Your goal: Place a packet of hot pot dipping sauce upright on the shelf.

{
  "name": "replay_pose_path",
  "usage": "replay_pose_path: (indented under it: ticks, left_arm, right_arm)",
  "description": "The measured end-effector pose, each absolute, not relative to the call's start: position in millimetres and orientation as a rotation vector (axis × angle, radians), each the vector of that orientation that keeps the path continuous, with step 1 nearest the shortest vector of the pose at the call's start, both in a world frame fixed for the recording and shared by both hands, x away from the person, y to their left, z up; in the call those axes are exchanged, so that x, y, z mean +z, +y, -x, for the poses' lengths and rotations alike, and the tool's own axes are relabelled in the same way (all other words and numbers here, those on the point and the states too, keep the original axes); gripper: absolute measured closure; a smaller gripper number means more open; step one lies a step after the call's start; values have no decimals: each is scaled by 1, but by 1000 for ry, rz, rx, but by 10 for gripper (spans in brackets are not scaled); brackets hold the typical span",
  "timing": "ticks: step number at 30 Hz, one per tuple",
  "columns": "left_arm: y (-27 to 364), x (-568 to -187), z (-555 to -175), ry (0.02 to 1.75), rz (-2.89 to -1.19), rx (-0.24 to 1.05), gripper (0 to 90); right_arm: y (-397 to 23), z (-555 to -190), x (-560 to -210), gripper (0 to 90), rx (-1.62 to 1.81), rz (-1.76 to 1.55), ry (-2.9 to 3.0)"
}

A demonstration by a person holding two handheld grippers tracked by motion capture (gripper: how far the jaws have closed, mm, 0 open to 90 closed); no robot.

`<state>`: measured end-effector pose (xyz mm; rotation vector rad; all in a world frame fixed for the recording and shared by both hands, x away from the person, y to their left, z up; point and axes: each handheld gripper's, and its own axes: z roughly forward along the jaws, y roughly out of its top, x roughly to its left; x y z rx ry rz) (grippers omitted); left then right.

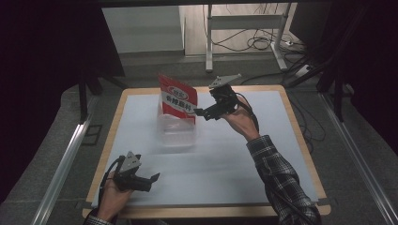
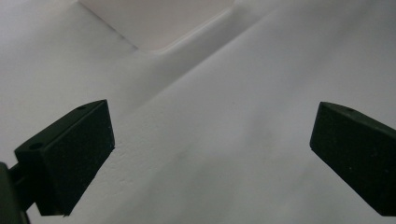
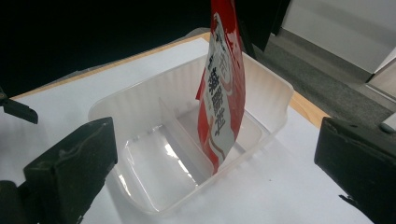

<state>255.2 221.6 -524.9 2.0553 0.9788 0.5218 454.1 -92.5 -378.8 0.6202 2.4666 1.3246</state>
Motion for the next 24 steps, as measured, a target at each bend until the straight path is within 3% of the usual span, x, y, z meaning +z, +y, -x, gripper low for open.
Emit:
replay_pose_path:
  ticks: [24]
  left_arm:
    - [230, -525, -257, 995, -1976, 482, 2]
  right_arm:
    - [-124, -432, -386, 0, 1325, -680, 2423]
